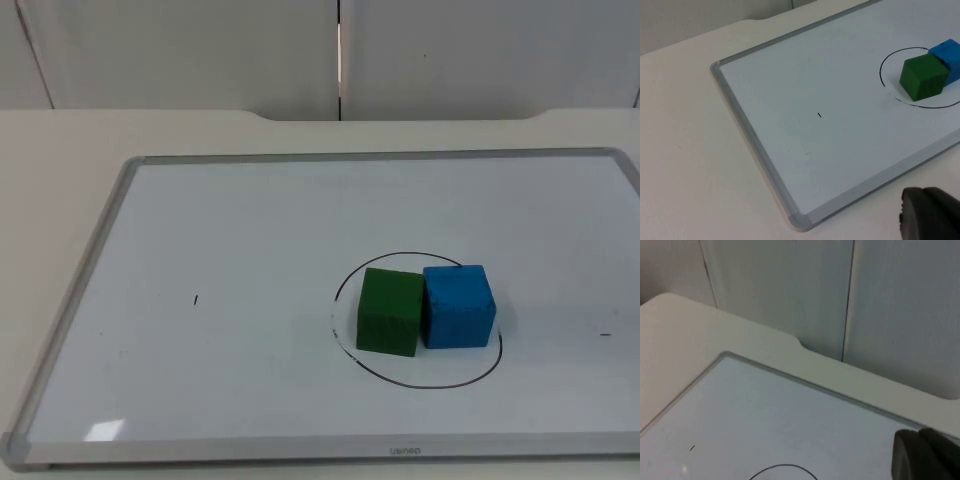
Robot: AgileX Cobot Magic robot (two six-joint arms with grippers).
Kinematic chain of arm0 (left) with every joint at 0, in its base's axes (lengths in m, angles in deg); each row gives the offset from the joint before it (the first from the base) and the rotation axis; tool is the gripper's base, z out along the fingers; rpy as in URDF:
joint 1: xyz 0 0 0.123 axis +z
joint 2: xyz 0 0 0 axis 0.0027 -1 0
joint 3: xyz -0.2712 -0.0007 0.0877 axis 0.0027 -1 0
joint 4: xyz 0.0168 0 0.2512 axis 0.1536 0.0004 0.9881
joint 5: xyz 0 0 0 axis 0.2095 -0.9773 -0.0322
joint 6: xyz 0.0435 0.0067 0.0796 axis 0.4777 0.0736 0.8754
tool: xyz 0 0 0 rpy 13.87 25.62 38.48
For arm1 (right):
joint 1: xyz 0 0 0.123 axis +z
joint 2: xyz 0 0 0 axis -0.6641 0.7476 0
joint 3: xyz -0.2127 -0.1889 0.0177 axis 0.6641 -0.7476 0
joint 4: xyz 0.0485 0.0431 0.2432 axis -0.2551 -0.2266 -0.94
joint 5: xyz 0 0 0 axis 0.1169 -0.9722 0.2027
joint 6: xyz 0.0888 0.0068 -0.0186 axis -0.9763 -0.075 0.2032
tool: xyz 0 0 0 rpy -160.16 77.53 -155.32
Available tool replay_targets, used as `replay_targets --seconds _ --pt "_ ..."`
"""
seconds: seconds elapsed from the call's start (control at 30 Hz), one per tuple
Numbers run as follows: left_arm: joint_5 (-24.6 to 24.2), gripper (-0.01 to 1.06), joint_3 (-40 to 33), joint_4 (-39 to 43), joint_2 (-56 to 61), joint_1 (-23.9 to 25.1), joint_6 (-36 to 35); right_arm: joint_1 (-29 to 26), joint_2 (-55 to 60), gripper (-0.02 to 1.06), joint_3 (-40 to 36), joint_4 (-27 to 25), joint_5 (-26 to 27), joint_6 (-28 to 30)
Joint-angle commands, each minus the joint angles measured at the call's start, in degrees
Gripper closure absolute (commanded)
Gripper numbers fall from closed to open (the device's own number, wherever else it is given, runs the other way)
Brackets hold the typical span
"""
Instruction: Push the two cubes into the marked area.
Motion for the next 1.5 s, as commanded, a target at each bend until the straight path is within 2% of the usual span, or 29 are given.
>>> replay_targets --seconds 0.0,0.3,0.63,0.9,1.17,1.47 --pt "0.50 1.05 -0.32 0.26 0.28 0.14 -0.44 -0.21 -3.55 1.05 -1.22 1.02 -1.32 1.84" --pt "0.50 1.05 -0.32 0.26 0.28 0.14 -0.44 -0.21 -16.47 1.05 -10.31 0.75 -2.64 2.57" --pt "0.50 1.05 -0.32 0.26 0.28 0.14 -0.44 -0.21 -31.25 1.05 -21.77 0.31 -10.83 2.45" --pt "0.50 1.05 -0.32 0.26 0.28 0.14 -0.44 -0.21 -38.13 1.05 -22.91 -0.59 -16.83 2.17" --pt "0.50 1.05 -0.32 0.26 0.28 0.14 -0.44 -0.21 -45.36 1.05 -23.25 -0.59 -25.35 0.62" --pt "0.60 1.05 -0.32 0.25 0.28 0.14 -0.44 -0.21 -53.49 1.05 -25.51 0.02 -26.80 -1.84"
